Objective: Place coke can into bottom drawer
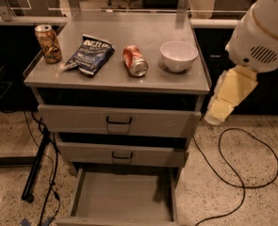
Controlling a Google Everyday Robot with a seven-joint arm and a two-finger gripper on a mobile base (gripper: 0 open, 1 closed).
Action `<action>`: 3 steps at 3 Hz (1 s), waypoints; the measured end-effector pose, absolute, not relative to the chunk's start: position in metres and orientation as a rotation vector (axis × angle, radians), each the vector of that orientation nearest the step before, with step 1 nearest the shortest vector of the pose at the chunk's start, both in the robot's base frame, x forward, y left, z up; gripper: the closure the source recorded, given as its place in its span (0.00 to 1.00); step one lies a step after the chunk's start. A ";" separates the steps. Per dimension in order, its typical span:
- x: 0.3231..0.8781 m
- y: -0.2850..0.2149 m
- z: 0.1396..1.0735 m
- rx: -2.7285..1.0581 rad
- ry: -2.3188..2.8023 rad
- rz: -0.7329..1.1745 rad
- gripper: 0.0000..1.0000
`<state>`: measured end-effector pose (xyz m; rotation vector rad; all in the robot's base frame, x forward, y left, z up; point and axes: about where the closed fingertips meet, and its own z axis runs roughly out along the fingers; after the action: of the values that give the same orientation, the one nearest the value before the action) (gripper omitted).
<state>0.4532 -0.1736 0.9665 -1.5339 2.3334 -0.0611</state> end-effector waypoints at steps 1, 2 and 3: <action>0.462 -0.147 0.967 -1.510 2.340 -0.018 0.00; 0.462 -0.146 0.968 -1.505 2.342 -0.018 0.00; 0.470 -0.134 0.959 -1.478 2.356 0.059 0.00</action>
Offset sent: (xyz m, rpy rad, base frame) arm 0.0079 0.0253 0.0006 0.0302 0.0104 -0.0111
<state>0.4695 -0.1338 0.9591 -1.4779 2.3560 0.0594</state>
